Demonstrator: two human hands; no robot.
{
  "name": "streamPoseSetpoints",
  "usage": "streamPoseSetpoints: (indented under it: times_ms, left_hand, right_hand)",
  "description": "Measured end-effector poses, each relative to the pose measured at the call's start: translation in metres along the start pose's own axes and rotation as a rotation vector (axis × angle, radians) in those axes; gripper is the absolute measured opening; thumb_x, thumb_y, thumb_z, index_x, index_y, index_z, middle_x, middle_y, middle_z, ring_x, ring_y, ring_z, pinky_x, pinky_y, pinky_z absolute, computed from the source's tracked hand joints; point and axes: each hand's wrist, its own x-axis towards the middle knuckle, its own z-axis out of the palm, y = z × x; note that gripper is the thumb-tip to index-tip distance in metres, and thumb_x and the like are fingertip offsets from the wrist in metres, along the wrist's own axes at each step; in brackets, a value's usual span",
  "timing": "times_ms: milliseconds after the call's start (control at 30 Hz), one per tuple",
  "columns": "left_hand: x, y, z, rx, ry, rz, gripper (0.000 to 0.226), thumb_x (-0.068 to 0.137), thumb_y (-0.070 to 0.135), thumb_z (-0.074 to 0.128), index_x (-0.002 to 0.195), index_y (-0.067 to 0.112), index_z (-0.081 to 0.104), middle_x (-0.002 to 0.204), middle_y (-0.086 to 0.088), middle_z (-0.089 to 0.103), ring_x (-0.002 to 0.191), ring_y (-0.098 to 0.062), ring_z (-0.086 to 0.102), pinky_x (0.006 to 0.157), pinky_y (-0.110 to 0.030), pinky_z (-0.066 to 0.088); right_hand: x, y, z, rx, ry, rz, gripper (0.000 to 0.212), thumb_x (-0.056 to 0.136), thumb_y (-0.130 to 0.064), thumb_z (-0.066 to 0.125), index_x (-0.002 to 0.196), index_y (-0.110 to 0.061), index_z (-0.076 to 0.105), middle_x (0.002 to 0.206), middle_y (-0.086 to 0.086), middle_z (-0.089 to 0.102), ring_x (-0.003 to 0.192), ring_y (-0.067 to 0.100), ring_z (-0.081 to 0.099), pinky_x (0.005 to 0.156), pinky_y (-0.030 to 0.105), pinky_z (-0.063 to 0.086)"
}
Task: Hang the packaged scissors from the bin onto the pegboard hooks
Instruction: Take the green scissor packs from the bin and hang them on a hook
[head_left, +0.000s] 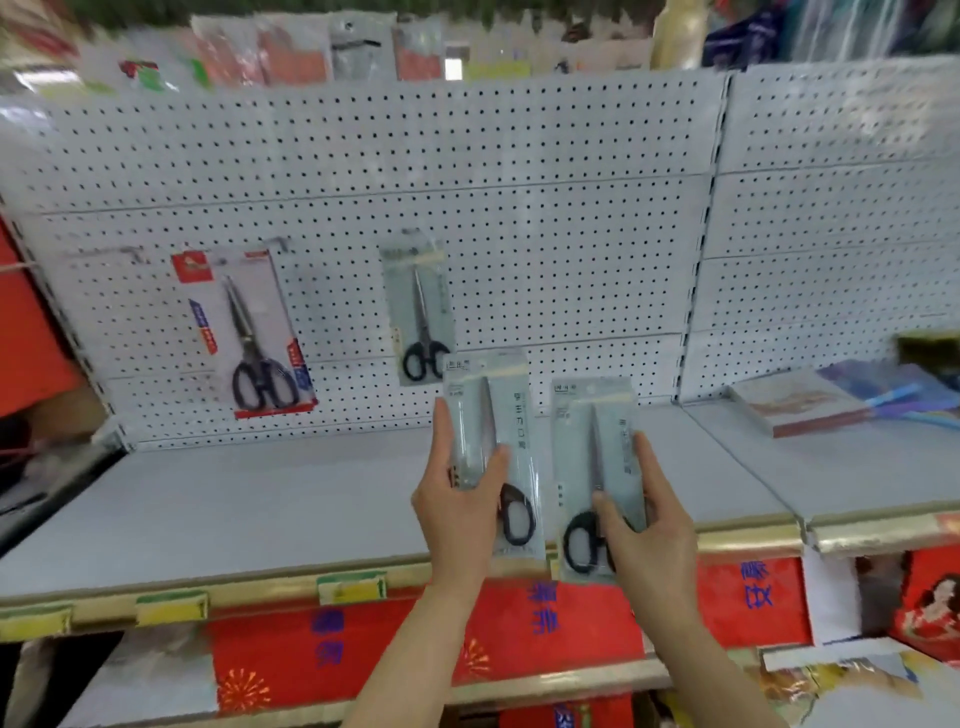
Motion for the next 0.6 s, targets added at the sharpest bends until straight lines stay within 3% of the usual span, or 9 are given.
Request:
streamPoseSetpoints:
  times_ms: [133, 200, 267, 333, 367, 433, 467, 533, 600]
  left_hand:
    - [0.039, 0.024, -0.014, -0.036, 0.035, 0.058, 0.081, 0.082, 0.013, 0.078, 0.148, 0.036, 0.036, 0.141, 0.029, 0.039, 0.105, 0.031, 0.046, 0.089, 0.001, 0.041]
    - [0.058, 0.031, -0.018, -0.035, 0.054, 0.079, 0.082, 0.081, 0.016, 0.079, 0.148, 0.037, 0.037, 0.145, 0.024, 0.040, 0.098, 0.026, 0.052, 0.081, 0.001, 0.042]
    - [0.078, 0.037, -0.024, -0.035, 0.073, 0.087, 0.083, 0.081, 0.019, 0.079, 0.149, 0.039, 0.035, 0.146, 0.024, 0.039, 0.072, 0.021, 0.053, 0.074, -0.002, 0.046]
    - [0.100, 0.042, -0.027, -0.015, 0.093, 0.099, 0.084, 0.082, 0.024, 0.079, 0.149, 0.043, 0.032, 0.146, 0.026, 0.040, 0.057, 0.004, 0.044, 0.066, -0.009, 0.049]
    - [0.110, 0.045, -0.028, -0.012, 0.101, 0.103, 0.084, 0.082, 0.024, 0.078, 0.149, 0.043, 0.032, 0.139, 0.034, 0.045, 0.055, -0.005, 0.038, 0.059, -0.012, 0.047]
    - [0.130, 0.046, -0.028, 0.013, 0.100, 0.088, 0.082, 0.082, 0.024, 0.078, 0.147, 0.044, 0.032, 0.092, 0.050, 0.056, 0.054, -0.010, 0.033, 0.055, -0.020, 0.046]
    - [0.138, 0.047, -0.026, 0.023, 0.090, 0.073, 0.082, 0.082, 0.025, 0.078, 0.147, 0.045, 0.032, 0.073, 0.044, 0.057, 0.053, -0.010, 0.033, 0.056, -0.025, 0.048]
    - [0.151, 0.045, -0.023, 0.026, 0.073, 0.062, 0.082, 0.080, 0.028, 0.078, 0.147, 0.046, 0.033, 0.069, 0.024, 0.056, 0.054, -0.010, 0.038, 0.058, -0.031, 0.052]
    - [0.159, 0.042, -0.018, 0.048, 0.062, 0.057, 0.082, 0.080, 0.029, 0.077, 0.148, 0.045, 0.032, 0.071, 0.013, 0.057, 0.052, -0.007, 0.040, 0.058, -0.027, 0.051]
  right_hand:
    - [0.019, -0.032, 0.030, 0.046, 0.003, -0.072, 0.071, 0.086, -0.006, 0.067, 0.144, -0.037, 0.040, 0.137, -0.015, 0.053, 0.122, 0.000, 0.054, 0.105, 0.032, 0.044]
    - [0.027, -0.046, 0.044, 0.073, 0.004, -0.103, 0.071, 0.085, -0.005, 0.067, 0.143, -0.038, 0.042, 0.137, -0.015, 0.053, 0.122, 0.001, 0.054, 0.105, 0.034, 0.044]
    - [0.035, -0.058, 0.057, 0.097, 0.001, -0.120, 0.070, 0.086, -0.007, 0.066, 0.142, -0.042, 0.042, 0.137, -0.017, 0.053, 0.119, 0.004, 0.056, 0.104, 0.039, 0.045]
    - [0.043, -0.066, 0.070, 0.117, -0.009, -0.127, 0.071, 0.087, -0.011, 0.065, 0.140, -0.051, 0.040, 0.138, -0.015, 0.055, 0.112, 0.013, 0.058, 0.102, 0.049, 0.047]
    - [0.046, -0.070, 0.076, 0.118, -0.017, -0.128, 0.072, 0.087, -0.013, 0.065, 0.138, -0.056, 0.037, 0.136, -0.010, 0.057, 0.111, 0.020, 0.060, 0.100, 0.054, 0.047]
    - [0.052, -0.077, 0.086, 0.118, -0.022, -0.141, 0.073, 0.087, -0.017, 0.066, 0.135, -0.062, 0.035, 0.133, -0.004, 0.061, 0.116, 0.032, 0.060, 0.096, 0.057, 0.049]
    - [0.054, -0.080, 0.091, 0.118, -0.021, -0.152, 0.073, 0.086, -0.017, 0.066, 0.135, -0.062, 0.035, 0.132, -0.004, 0.061, 0.115, 0.032, 0.061, 0.095, 0.057, 0.050]
    - [0.057, -0.086, 0.100, 0.133, -0.021, -0.170, 0.073, 0.086, -0.016, 0.066, 0.137, -0.058, 0.036, 0.134, -0.009, 0.059, 0.105, 0.021, 0.062, 0.095, 0.055, 0.051]
    - [0.059, -0.089, 0.106, 0.155, -0.024, -0.178, 0.072, 0.087, -0.013, 0.066, 0.138, -0.056, 0.037, 0.134, -0.013, 0.058, 0.095, 0.015, 0.057, 0.094, 0.052, 0.052]
